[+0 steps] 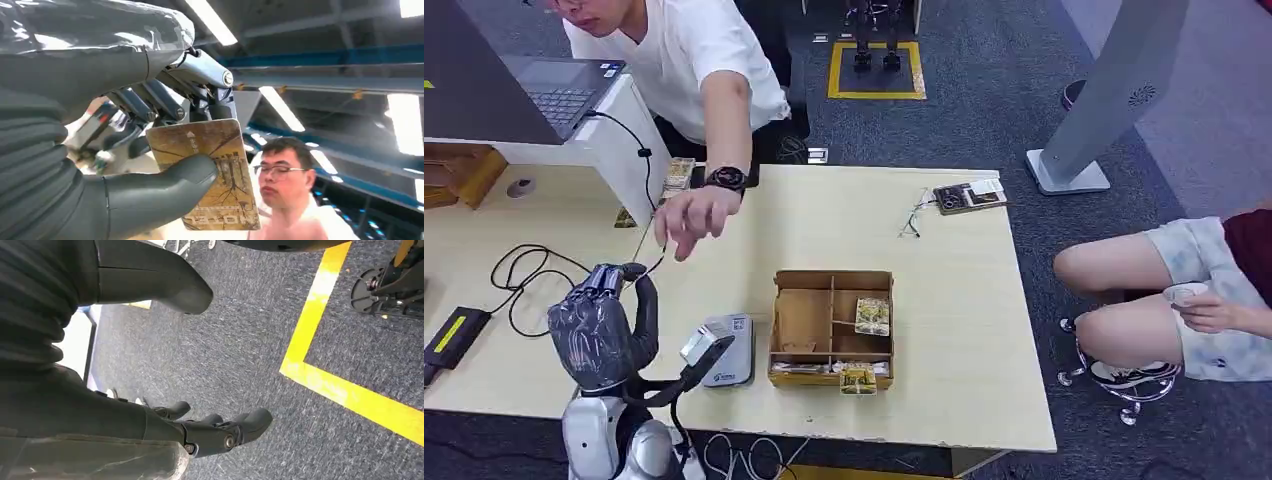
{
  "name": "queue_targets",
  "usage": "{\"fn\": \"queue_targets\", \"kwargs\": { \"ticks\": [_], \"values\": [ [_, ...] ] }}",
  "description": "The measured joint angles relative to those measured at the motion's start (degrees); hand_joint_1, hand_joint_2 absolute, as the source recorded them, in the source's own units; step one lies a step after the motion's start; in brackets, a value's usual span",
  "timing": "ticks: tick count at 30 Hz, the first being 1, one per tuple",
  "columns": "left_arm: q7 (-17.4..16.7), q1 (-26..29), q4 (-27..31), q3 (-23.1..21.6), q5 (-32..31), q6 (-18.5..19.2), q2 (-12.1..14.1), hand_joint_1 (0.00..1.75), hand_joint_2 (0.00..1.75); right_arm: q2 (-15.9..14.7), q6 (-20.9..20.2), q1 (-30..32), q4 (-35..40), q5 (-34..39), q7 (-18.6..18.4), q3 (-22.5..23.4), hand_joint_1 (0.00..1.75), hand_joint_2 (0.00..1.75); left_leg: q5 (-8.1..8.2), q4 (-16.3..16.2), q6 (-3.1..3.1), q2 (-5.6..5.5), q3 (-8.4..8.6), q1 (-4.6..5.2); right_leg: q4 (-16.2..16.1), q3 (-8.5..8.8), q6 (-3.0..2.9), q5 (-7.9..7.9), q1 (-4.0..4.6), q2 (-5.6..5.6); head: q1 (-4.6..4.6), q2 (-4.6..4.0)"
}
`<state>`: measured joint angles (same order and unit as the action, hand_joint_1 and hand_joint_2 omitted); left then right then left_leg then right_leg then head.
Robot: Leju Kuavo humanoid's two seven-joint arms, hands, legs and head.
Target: Pass the card to the sensor for recognition and then transmit it.
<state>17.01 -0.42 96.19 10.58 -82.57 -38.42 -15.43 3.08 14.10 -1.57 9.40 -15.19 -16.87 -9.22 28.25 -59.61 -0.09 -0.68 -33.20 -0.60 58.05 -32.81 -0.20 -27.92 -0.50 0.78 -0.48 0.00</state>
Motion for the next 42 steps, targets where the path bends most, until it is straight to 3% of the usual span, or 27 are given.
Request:
{"fn": "queue_targets", "kwargs": {
  "ticks": [3, 8, 13, 16, 18, 20, 23, 26, 29, 33, 42],
  "values": [
    [3.51, 0.02, 0.00, 2.18, 1.94, 0.00, -0.24, 1.75, 1.75, 0.00, 0.09, 0.00, 0.00, 0.00, -0.35, 0.00, 0.00, 1.75, 0.00, 0.00, 0.00, 0.00, 0.01, 0.00, 0.00, 0.00, 0.00, 0.00, 0.00, 0.00, 0.00, 0.00],
    [5.90, 0.00, -1.40, 4.46, 8.86, 0.00, -0.31, 1.75, 1.75, 0.00, 0.13, 0.00, 0.00, 0.02, -0.50, 0.00, 0.00, 1.75, 0.00, 0.01, 0.00, 0.00, 0.01, -0.01, 0.00, -0.02, 0.00, 0.00, 0.00, 0.00, 0.00, 0.00],
    [6.11, -0.70, -8.09, 4.21, 26.29, 0.02, -0.44, 1.75, 1.75, 0.00, 0.74, 0.01, 0.00, 0.20, -0.50, 0.02, 0.00, 1.75, 0.00, 0.00, 0.00, 0.00, 0.02, 0.02, -0.01, -0.02, 0.00, 0.00, 0.00, -0.01, 0.00, 0.00],
    [3.36, -0.94, -11.95, -0.43, 40.75, 0.02, -0.02, 1.75, 1.75, 0.00, 0.98, 0.02, 0.00, 0.35, -0.22, 0.09, 0.00, 1.75, 0.00, -0.01, 0.00, -0.01, -0.01, 0.03, -0.01, 0.00, 0.01, 0.01, -0.01, -0.02, -0.02, 0.00],
    [2.73, -0.56, -12.83, -4.32, 44.12, 0.02, 0.31, 1.75, 1.75, 0.00, 1.09, 0.07, 0.00, 0.35, 0.04, 0.15, 0.00, 1.75, 0.00, -0.01, 0.00, -0.02, -0.04, 0.03, -0.01, 0.00, 0.02, 0.01, -0.02, -0.04, 0.02, 0.00],
    [3.51, -0.14, -12.96, -6.45, 44.09, 0.02, 0.44, 1.75, 1.75, 0.00, 1.09, 0.13, 0.00, 0.31, 0.24, 0.22, 0.00, 1.75, 0.02, -0.02, 0.03, -0.01, -0.04, 0.04, -0.01, 0.00, 0.02, 0.01, -0.03, -0.01, 0.02, 0.00],
    [7.20, 0.32, -12.90, -6.71, 39.13, 0.02, 0.22, 1.75, 1.75, 0.00, 1.07, 0.29, 0.00, 0.04, 0.53, 0.22, 0.00, 1.75, 0.02, -0.02, 0.03, -0.01, -0.04, 0.03, -0.02, 0.00, 0.02, 0.00, -0.04, -0.02, 0.00, 0.00],
    [12.12, 0.66, -11.96, -5.78, 32.10, 0.00, 0.07, 1.75, 1.75, 0.00, 0.87, 0.28, 0.00, -0.15, 0.53, 0.22, 0.00, 1.75, 0.02, -0.01, 0.03, -0.01, -0.03, 0.02, -0.01, 0.00, 0.02, 0.00, -0.03, -0.02, 0.00, 0.00],
    [14.75, 1.36, -9.37, -3.72, 26.02, 0.00, -0.13, 1.75, 1.75, 0.00, 0.70, 0.36, 0.00, -0.94, 0.53, 0.22, 0.00, 1.75, 0.02, 0.00, 0.03, 0.00, -0.02, 0.02, 0.00, -0.01, 0.01, 0.00, -0.02, 0.00, 0.00, 0.00],
    [16.10, 2.34, -4.74, -1.29, 18.57, 0.00, -0.28, 1.75, 1.75, 0.00, 0.17, 0.35, 0.00, -1.03, 0.53, 0.22, 0.00, 1.75, 0.02, 0.01, 0.03, 0.00, -0.03, 0.01, 0.01, -0.01, 0.01, -0.01, -0.01, -0.02, 0.00, 0.00],
    [14.35, 3.25, -0.31, 1.07, 18.07, 0.00, -0.41, 1.75, 1.75, 0.00, 0.24, 0.35, 0.00, -1.86, 0.53, 0.22, 0.00, 1.75, 0.01, 0.00, 0.03, -0.01, -0.03, 0.02, 0.00, 0.00, 0.01, 0.00, -0.02, -0.04, 0.02, 0.00]
  ]
}}
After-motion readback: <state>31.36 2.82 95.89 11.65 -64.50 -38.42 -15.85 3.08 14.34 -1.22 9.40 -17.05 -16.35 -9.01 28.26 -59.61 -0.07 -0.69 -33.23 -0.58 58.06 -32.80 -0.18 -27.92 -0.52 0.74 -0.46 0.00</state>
